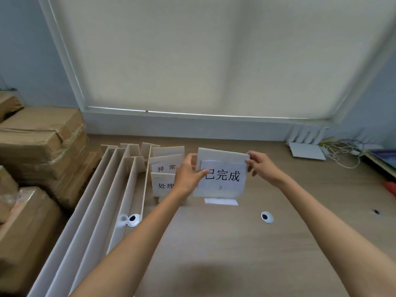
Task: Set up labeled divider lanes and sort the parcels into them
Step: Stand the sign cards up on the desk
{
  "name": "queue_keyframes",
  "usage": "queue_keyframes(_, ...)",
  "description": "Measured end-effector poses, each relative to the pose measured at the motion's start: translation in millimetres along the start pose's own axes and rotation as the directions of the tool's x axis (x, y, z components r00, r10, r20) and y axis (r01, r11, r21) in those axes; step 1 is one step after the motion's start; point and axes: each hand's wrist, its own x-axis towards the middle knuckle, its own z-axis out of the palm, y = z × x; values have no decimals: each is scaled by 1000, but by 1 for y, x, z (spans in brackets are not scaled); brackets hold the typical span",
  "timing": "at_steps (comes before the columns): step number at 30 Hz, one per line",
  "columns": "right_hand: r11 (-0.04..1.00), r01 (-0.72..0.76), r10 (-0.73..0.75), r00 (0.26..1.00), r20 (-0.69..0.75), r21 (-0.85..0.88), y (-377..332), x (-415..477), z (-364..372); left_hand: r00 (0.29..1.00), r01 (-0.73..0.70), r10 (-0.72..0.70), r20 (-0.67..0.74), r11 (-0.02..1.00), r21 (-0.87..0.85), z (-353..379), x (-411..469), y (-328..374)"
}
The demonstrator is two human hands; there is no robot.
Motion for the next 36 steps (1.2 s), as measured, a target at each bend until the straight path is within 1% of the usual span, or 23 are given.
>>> queue_keyframes(3,996,-5,10,999,-48,95,9,-35,-14,998,-27,34,-61,992,123,15,-24,10)
queue_keyframes(8,960,-52,120,965,-233,275,43,-71,-44,988,49,-14,-156,974,223,59,-41,33)
queue_keyframes(11,955,-72,160,942,-296,289,68,-77,-61,979,62,-16,-202,973,222,96,-43,48)
queue_keyframes(14,964,-75,156,936,-315,255,95,-76,-76,972,79,-43,-230,986,149,132,-45,64)
queue_keyframes(16,975,-53,113,955,-276,214,102,-77,-84,968,123,-110,-224,992,42,150,-45,69)
queue_keyframes(17,980,-56,101,966,-238,189,105,-76,-87,969,148,-148,-199,989,-13,158,-42,68)
queue_keyframes(20,979,-116,141,978,-151,166,122,-63,-84,972,206,-215,-95,974,-94,177,-32,56)
queue_keyframes(22,979,-128,147,982,-116,157,137,-48,-76,970,235,-240,-47,968,-93,188,-23,48)
queue_keyframes(25,959,-228,244,966,-83,169,155,-31,-64,960,278,-280,-17,958,-77,202,-10,32)
queue_keyframes(28,944,-269,283,958,-53,189,177,-16,-47,945,326,-325,21,943,-60,218,6,5)
queue_keyframes(33,911,-369,374,928,9,183,218,6,-22,900,436,-435,36,895,-93,239,32,-39)
queue_keyframes(36,902,-403,401,915,46,154,240,15,-12,889,458,-454,65,886,-78,248,41,-57)
